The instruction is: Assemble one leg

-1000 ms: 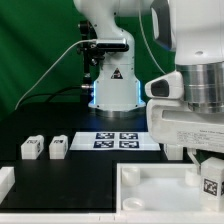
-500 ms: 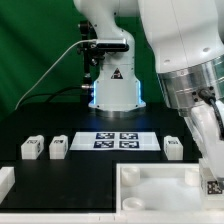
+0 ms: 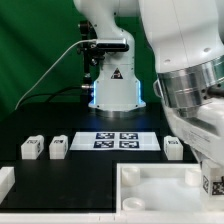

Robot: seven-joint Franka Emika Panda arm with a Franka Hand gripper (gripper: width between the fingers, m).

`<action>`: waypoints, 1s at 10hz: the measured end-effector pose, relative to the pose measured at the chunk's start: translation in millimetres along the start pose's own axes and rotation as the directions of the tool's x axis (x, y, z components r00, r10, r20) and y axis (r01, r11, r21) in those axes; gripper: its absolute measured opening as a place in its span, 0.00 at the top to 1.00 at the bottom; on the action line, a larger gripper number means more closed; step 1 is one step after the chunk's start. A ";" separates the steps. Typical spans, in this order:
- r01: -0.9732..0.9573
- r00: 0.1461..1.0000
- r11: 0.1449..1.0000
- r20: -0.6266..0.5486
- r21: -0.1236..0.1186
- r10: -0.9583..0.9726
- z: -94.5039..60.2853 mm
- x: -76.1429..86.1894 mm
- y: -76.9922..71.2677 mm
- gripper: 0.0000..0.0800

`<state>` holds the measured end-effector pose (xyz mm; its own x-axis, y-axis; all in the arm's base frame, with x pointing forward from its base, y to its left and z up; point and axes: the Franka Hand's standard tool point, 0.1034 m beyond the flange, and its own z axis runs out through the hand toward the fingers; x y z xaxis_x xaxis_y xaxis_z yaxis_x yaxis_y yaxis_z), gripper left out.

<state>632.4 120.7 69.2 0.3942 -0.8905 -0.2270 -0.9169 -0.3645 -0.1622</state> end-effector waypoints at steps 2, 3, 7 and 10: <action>0.273 0.962 0.962 -0.017 -0.028 -0.273 -1.6 -2.5 -3.0 0.20; 0.343 0.939 0.939 -0.016 -0.030 -0.344 -1.6 -1.1 -2.5 0.20; 0.825 0.556 0.554 -0.013 -0.114 -0.831 -1.0 12.6 0.0 0.19; 0.838 0.535 0.534 -0.026 -0.113 -0.845 -1.0 13.4 -2.1 0.33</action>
Offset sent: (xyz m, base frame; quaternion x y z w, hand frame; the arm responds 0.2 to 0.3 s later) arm 0.0000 0.0000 0.0000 0.0000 0.0000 -0.2667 0.9638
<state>639.5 109.2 67.4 0.9837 -0.1754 0.0401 -0.1664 -0.9716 -0.1681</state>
